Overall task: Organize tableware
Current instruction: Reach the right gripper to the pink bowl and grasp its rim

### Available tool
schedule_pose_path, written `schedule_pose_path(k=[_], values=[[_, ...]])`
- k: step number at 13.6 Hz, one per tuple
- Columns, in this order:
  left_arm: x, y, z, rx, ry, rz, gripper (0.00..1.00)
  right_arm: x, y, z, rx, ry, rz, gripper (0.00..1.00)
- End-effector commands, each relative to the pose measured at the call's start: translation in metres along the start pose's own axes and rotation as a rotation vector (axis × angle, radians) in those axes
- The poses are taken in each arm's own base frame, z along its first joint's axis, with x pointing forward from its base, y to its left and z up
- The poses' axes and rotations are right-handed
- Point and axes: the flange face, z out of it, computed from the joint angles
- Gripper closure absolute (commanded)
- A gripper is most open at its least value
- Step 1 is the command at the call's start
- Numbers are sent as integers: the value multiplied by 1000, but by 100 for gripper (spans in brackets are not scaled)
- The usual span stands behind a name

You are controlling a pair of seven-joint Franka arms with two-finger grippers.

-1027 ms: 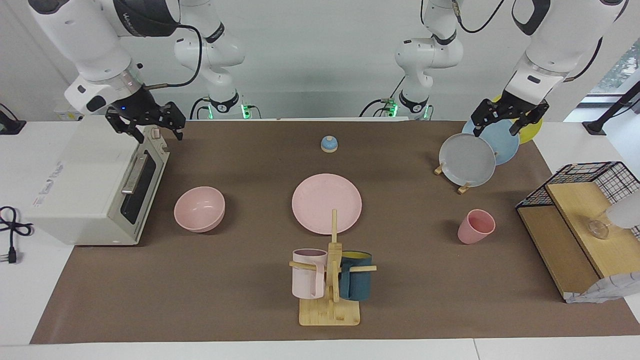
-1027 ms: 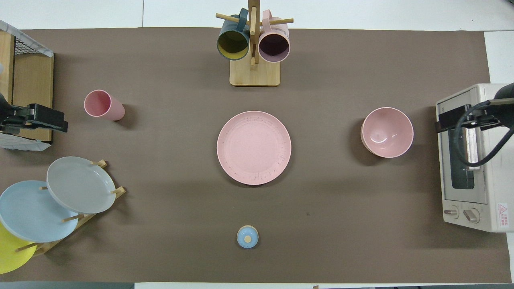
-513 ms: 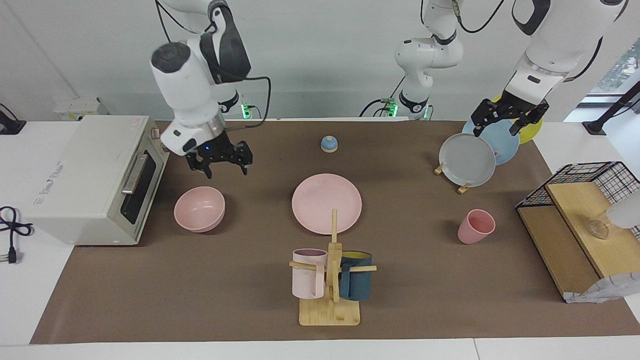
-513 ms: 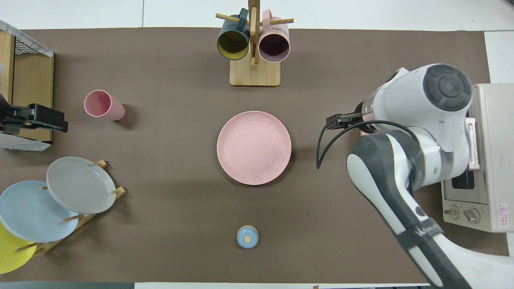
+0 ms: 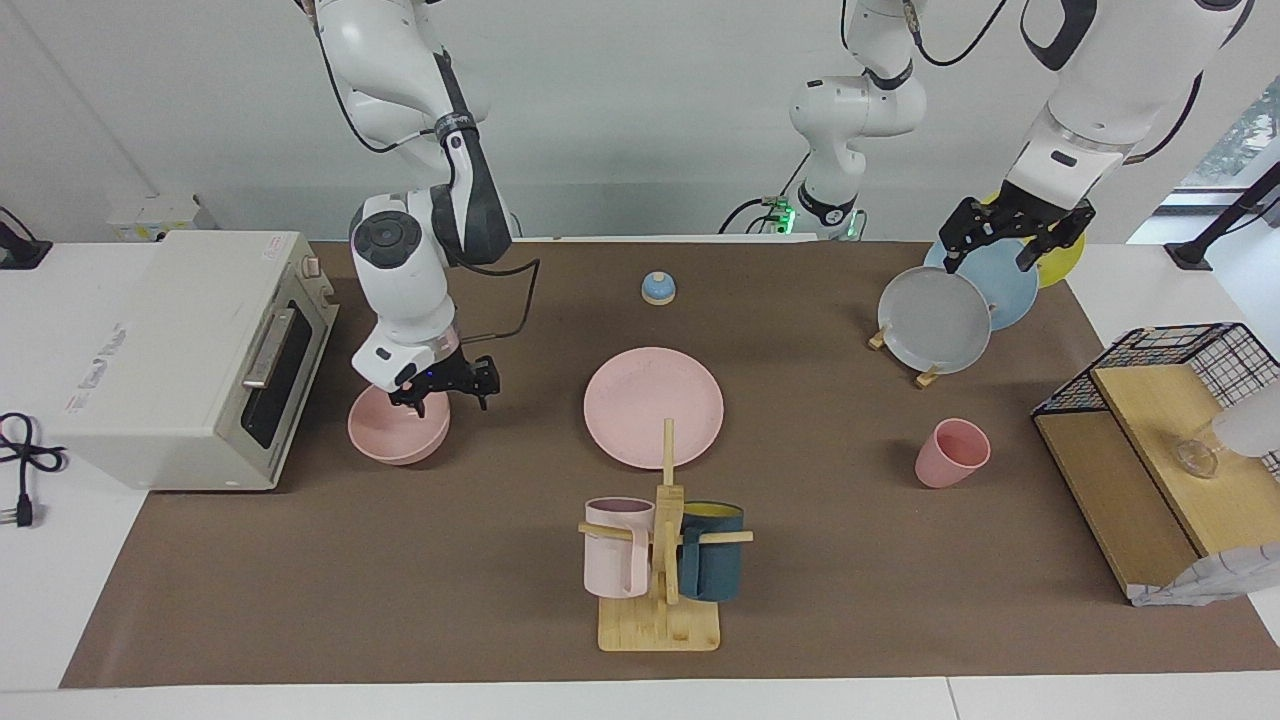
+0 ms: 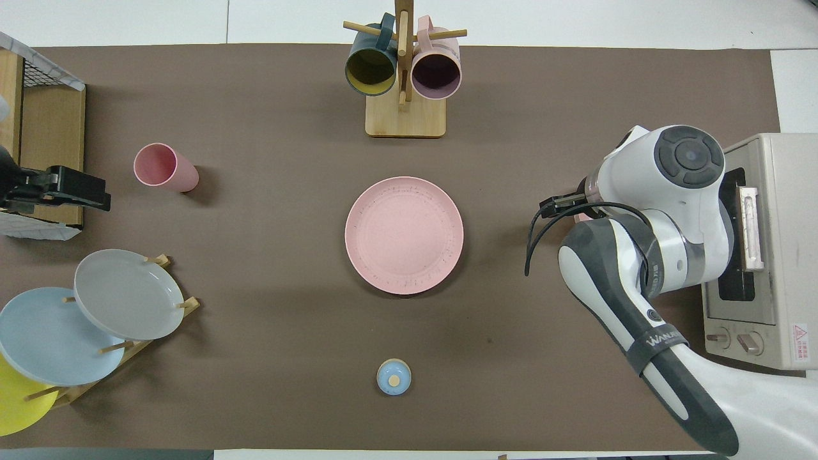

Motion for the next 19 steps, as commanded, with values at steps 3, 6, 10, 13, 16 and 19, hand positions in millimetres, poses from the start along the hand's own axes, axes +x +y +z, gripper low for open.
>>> schedule_pose_path(k=[3, 6, 10, 13, 16, 19], values=[[-3, 0, -5, 20, 6, -7, 0, -20, 8, 33, -31, -7, -47, 18], [-3, 1, -5, 19, 5, -4, 0, -19, 9, 42, -81, -17, -108, 51], [-3, 1, -5, 19, 6, -4, 0, -19, 2, 39, -89, -24, -140, 100], [-3, 0, -6, 20, 9, -7, 0, -18, 0, 37, -96, -35, -149, 100], [-3, 1, -6, 19, 11, -6, 0, -1, -29, 7, -113, -60, -181, 100], [1, -4, -2, 14, 26, -16, 0, 25, -93, -49, -130, -89, -146, 100]])
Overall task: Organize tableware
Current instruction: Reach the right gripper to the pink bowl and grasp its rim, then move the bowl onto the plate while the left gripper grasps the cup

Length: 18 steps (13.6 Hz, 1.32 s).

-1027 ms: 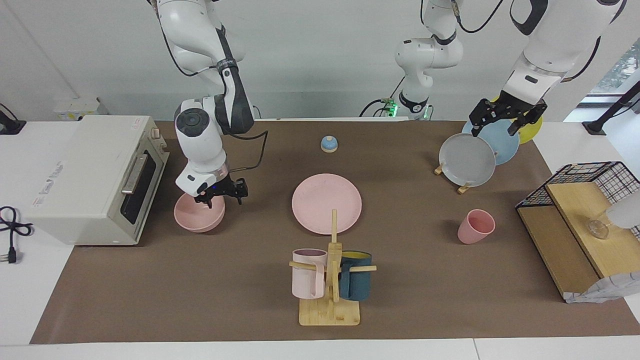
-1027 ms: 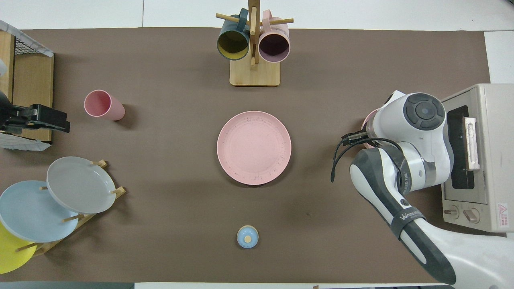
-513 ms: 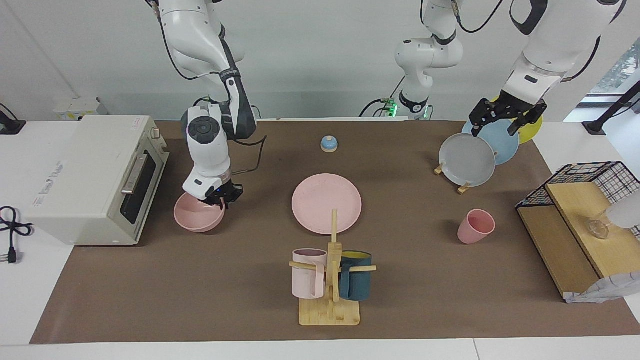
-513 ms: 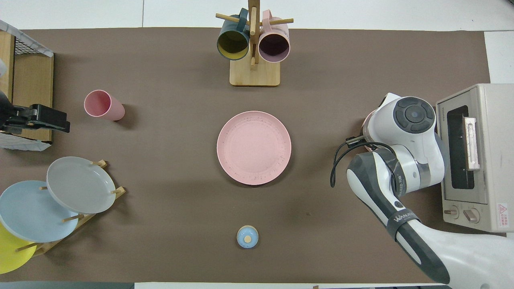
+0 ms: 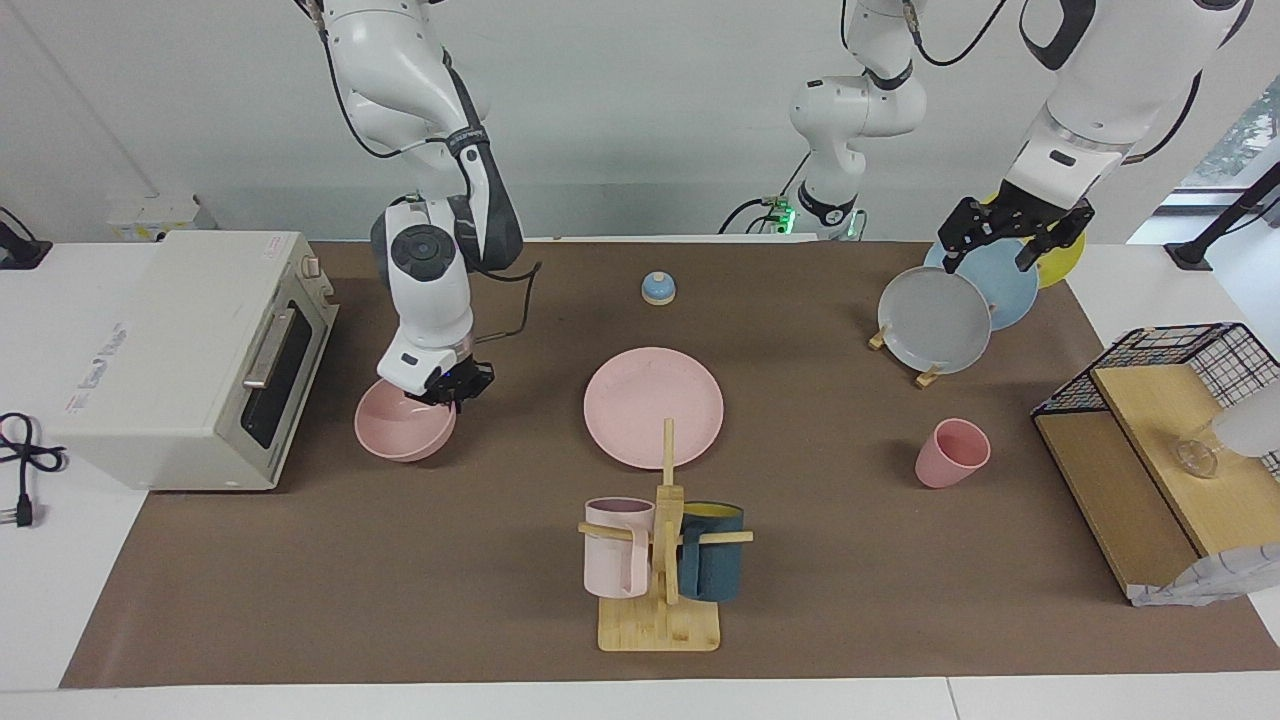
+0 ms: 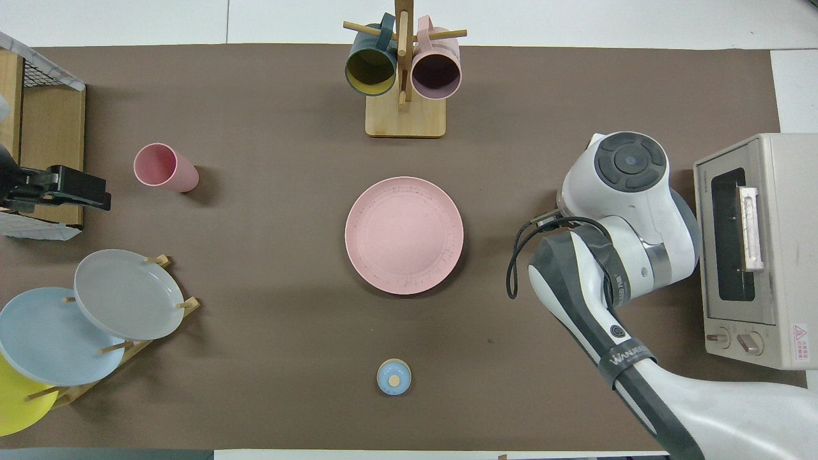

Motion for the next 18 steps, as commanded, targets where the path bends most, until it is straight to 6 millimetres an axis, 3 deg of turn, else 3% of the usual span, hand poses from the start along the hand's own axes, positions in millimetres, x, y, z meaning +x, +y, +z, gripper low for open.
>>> schedule_pose_path(k=[1, 2, 3, 6, 7, 9, 11, 13, 18], values=[[4, -5, 3, 14, 26, -17, 0, 34, -63, -62, -17, -5, 53, 100], [10, -7, 9, 9, 28, -21, 0, 39, -95, -81, -11, 18, 90, 100], [25, -7, 28, 7, 21, -24, 0, 45, -131, -94, -5, 38, 132, 100], [76, -25, 102, 0, 24, -56, 0, 71, -265, -112, -16, 38, 255, 100], [89, -27, 121, -8, 36, -61, 0, 75, -292, -108, -3, 60, 272, 100], [111, -28, 154, -21, 62, -68, 0, 73, -324, -99, 30, 104, 295, 100], [124, -27, 176, -42, 75, -84, 0, 71, -337, -80, 25, 110, 291, 100], [132, -26, 195, -41, 89, -93, 0, 70, -335, -71, 15, 100, 291, 100], [130, -16, 229, -38, 42, -95, 0, 56, -335, -33, 9, 87, 275, 100]])
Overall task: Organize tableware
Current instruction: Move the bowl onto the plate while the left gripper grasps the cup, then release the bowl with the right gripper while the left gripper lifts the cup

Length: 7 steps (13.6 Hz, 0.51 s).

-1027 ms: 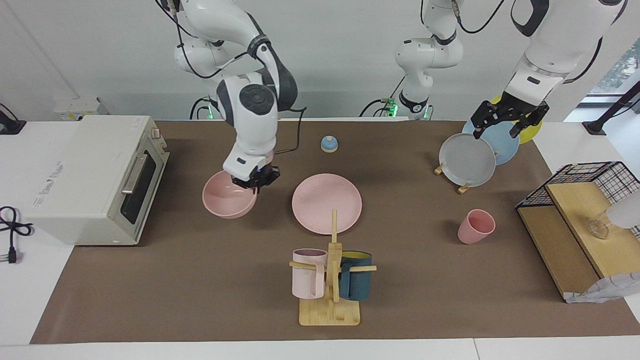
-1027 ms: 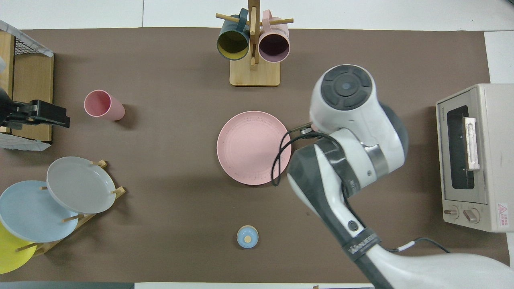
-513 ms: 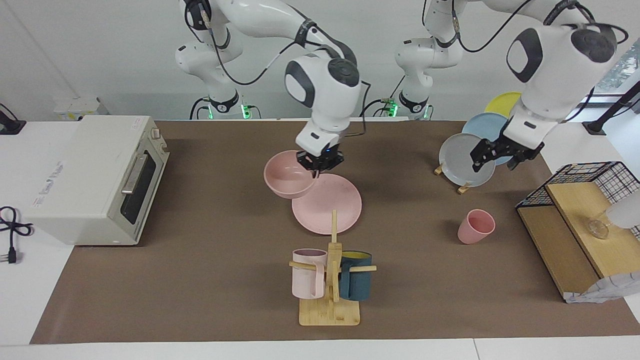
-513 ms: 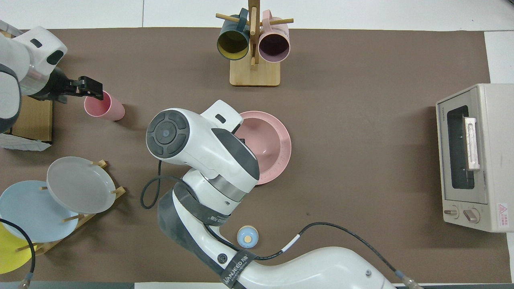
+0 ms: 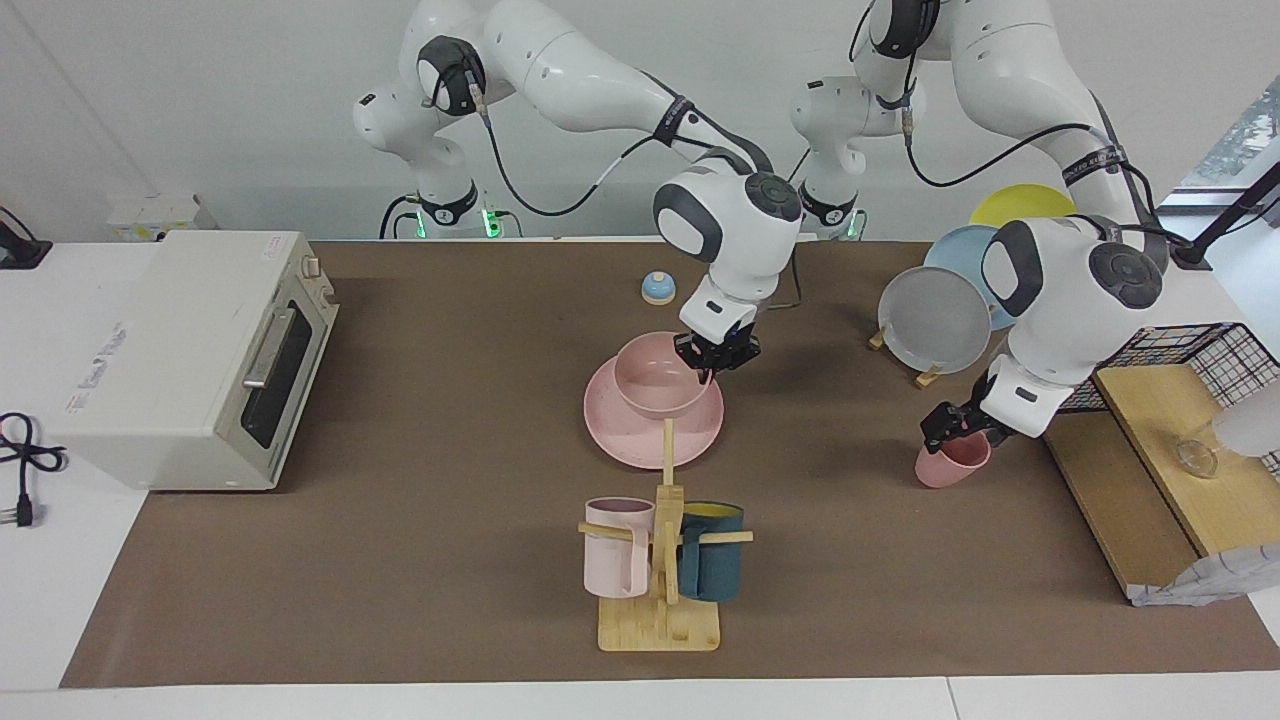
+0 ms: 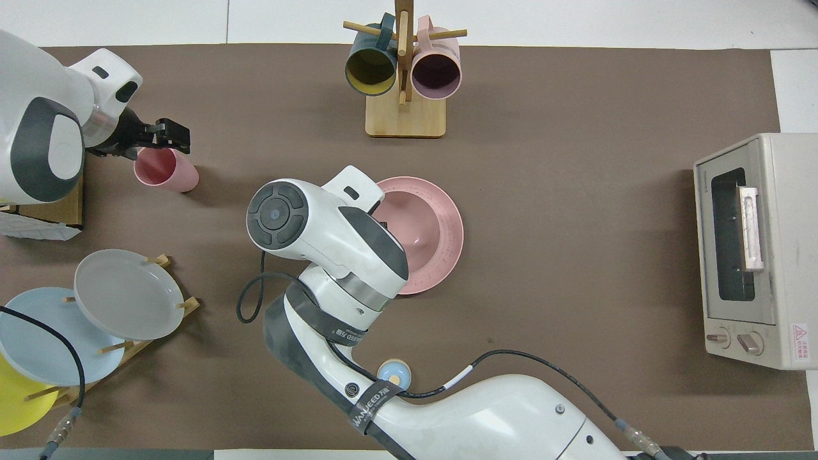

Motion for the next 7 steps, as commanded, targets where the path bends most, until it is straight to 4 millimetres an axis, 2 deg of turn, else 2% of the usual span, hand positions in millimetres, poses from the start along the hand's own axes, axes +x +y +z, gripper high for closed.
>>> schedule_pose_path(k=[1, 3, 4, 6, 7], values=[[-4, 5, 16, -4, -7, -10, 0, -14, 13, 10, -11, -9, 3, 100], [-8, 5, 29, -2, -17, -8, 5, -13, 19, 17, -13, -12, 8, 100], [-9, 9, 33, 0, -16, -1, 17, -14, 19, 21, -4, -4, 6, 100], [-11, 12, 38, 6, -20, 23, 88, -15, 18, 24, 5, 5, 3, 98], [-11, 12, 37, 11, -24, 47, 100, -15, 18, 23, 9, 9, 5, 86]])
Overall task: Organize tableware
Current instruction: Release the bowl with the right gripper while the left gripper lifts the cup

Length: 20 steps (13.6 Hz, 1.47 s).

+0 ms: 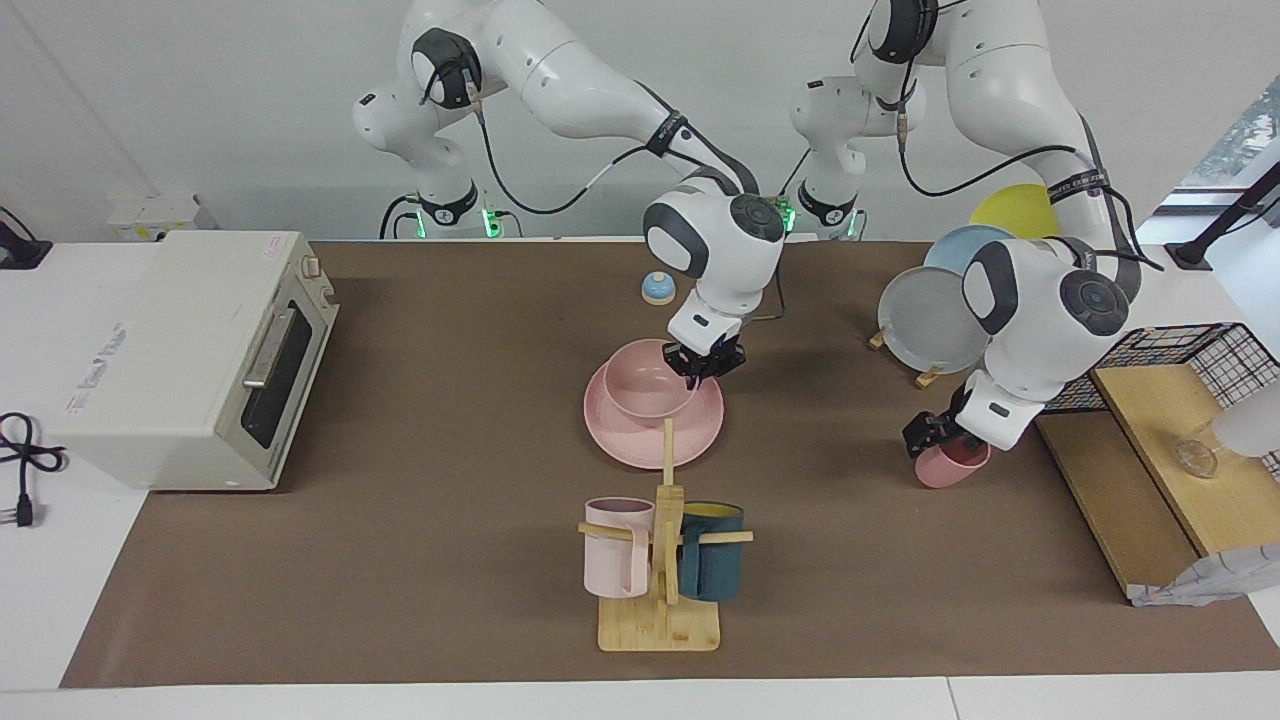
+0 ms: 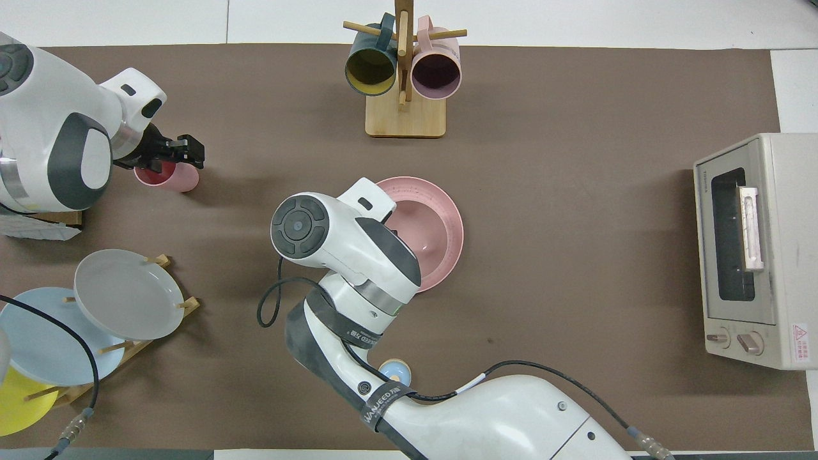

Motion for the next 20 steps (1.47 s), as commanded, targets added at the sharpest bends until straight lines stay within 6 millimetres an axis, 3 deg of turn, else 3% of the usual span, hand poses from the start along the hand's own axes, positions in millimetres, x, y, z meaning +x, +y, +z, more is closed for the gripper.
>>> schedule_pose_path(k=[1, 3, 6, 8, 10, 13, 14, 15, 16, 18, 20], values=[[-3, 0, 2, 21, 10, 68, 100, -3, 7, -6, 20, 22, 11, 74], [-2, -2, 0, 31, 11, 100, 100, 1, 8, -12, 32, 33, 14, 56], [2, -1, -11, 40, 29, 106, 100, 17, 11, -39, 8, 23, 28, 56], [6, 2, -34, 38, 24, 104, 100, 45, 47, -62, 18, 15, 91, 55], [7, 15, -79, 26, 5, 57, 100, 69, 106, -102, 79, 18, 125, 35], [-8, 69, -150, 23, -53, -67, 100, 73, 228, -147, 75, -62, 136, 0], [-17, 92, -171, 11, -63, -114, 100, 66, 269, -164, 69, -77, 108, 0], [-26, 119, -178, 16, -77, -167, 100, 59, 308, -178, 70, -82, 86, 0], [-40, 158, -182, 24, -74, -205, 100, 49, 344, -188, 72, -81, 64, 0], [-68, 235, -192, -3, -27, -285, 100, 25, 389, -193, 73, -81, 33, 0], [-97, 306, -193, -79, 14, -300, 100, 10, 428, -179, 68, -124, 86, 0]])
